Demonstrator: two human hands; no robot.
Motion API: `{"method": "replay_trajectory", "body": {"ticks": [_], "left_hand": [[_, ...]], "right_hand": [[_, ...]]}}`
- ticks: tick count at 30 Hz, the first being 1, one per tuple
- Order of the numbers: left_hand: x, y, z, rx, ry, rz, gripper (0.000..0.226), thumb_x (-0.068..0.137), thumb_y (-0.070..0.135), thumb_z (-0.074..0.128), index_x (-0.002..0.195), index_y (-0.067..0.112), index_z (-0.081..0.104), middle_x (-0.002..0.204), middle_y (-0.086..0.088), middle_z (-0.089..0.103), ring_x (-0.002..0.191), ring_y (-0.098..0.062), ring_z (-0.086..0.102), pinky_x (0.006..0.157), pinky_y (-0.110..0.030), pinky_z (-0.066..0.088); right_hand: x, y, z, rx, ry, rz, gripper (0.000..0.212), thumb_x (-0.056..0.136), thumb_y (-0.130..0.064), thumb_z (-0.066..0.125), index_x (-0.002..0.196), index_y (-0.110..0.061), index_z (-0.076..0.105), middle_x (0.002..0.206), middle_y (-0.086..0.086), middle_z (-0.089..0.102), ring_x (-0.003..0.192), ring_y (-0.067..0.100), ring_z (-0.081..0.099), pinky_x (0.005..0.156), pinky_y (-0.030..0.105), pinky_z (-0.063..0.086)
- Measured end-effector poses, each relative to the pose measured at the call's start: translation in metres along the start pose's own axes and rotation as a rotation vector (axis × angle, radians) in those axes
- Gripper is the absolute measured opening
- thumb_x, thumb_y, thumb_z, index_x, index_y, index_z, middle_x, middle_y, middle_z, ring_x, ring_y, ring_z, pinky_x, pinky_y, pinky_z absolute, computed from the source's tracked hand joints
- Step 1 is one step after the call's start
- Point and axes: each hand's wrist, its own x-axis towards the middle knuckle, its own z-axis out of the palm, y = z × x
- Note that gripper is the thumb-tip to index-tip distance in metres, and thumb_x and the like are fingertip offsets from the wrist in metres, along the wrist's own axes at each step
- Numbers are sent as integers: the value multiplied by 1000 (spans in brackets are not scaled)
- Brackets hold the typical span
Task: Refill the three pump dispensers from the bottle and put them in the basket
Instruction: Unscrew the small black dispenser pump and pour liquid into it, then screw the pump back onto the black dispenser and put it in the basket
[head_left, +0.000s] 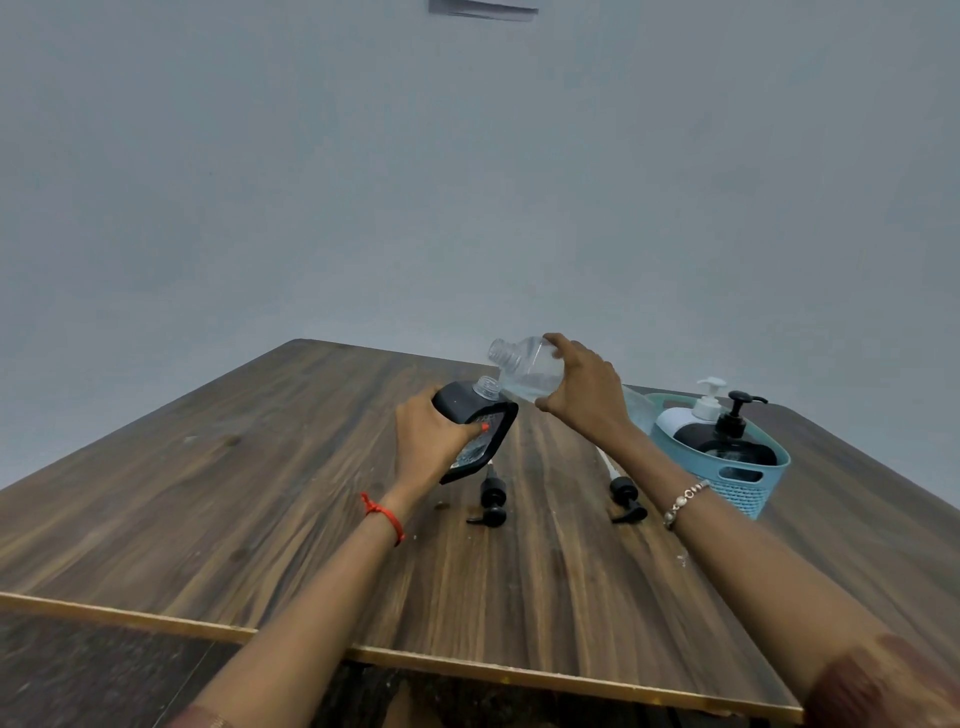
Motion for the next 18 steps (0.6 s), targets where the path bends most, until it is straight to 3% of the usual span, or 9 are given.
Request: {"method": "replay_trajectory", "body": {"ticks": [4,8,11,14,18], "left_hand": [[2,-3,-5,-21,5,-12,45,58,17,86,100,10,69,89,-4,72,74,-8,60,55,-5,41],[5,-9,-8,-46,18,-26,46,57,18,86,99,10,70,90,-5,73,76,-10,64,60,-9,44],[6,-11,-10,-55,14,-27,48,57,17,86,102,10,69,92,-5,73,79,-12,66,66,-17,49],[6,-11,-11,-67,11,-36,48,58,15,86,102,10,69,91,-4,72,78,-11,65,64,-15,47],[7,-13,-13,-79,-2,-45,49,59,15,86,103,9,68,89,-2,70,78,-11,64,60,-9,44]], "right_hand": [[3,10,-1,341,3,137,71,56,-15,85,120,-12,52,107,5,55,92,16,51,74,26,41],[-1,26,0,574,-39,271,63,52,-18,89,107,-21,57,92,-8,60,78,6,56,61,17,43],[-5,38,8,693,-79,306,71,48,-14,91,110,-21,56,97,-3,66,86,11,64,70,23,55],[-6,47,14,770,-92,358,76,48,-12,90,114,-23,54,105,2,67,93,18,66,78,35,56],[-1,58,11,883,-173,397,77,56,-1,85,122,-14,48,114,10,62,102,24,62,79,30,56]]}}
